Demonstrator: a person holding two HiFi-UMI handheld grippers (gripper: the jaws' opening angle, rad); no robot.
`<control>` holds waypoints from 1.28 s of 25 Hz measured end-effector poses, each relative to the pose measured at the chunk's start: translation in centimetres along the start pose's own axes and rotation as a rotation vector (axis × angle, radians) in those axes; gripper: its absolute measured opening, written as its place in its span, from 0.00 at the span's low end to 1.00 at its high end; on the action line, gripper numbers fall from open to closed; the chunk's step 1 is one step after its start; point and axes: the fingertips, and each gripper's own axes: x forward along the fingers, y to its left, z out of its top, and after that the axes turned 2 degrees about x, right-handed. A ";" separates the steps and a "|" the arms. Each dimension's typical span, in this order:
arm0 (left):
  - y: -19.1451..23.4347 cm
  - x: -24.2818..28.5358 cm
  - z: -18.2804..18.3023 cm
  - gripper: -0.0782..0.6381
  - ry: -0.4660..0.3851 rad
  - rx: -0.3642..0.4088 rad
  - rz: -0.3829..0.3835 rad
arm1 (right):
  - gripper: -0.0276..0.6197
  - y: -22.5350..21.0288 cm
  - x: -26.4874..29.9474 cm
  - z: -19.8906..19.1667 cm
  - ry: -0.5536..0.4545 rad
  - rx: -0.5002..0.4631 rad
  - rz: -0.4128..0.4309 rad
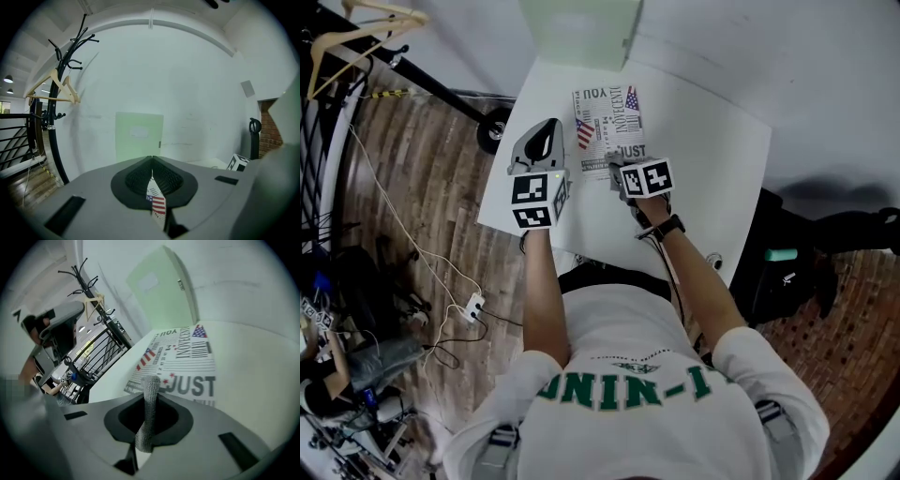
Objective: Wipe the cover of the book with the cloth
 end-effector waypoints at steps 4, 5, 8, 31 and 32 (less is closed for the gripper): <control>-1.5 0.8 -0.2 0.13 0.011 0.010 -0.029 | 0.09 -5.5 -3.2 -0.1 -0.052 0.074 -0.069; -1.7 1.0 -0.2 0.13 0.012 0.013 -0.034 | 0.09 -6.4 -3.8 -0.1 -0.062 0.091 -0.074; -2.2 1.2 -0.2 0.13 0.014 0.018 -0.043 | 0.09 -7.5 -4.5 -0.1 -0.079 0.121 -0.079; -2.2 -8.2 12.4 0.13 -0.138 0.083 -0.040 | 0.10 9.6 -26.3 17.4 -0.853 -0.215 -0.244; -2.2 -8.6 12.9 0.13 -0.154 0.087 -0.037 | 0.10 10.4 -27.4 17.6 -0.885 -0.241 -0.270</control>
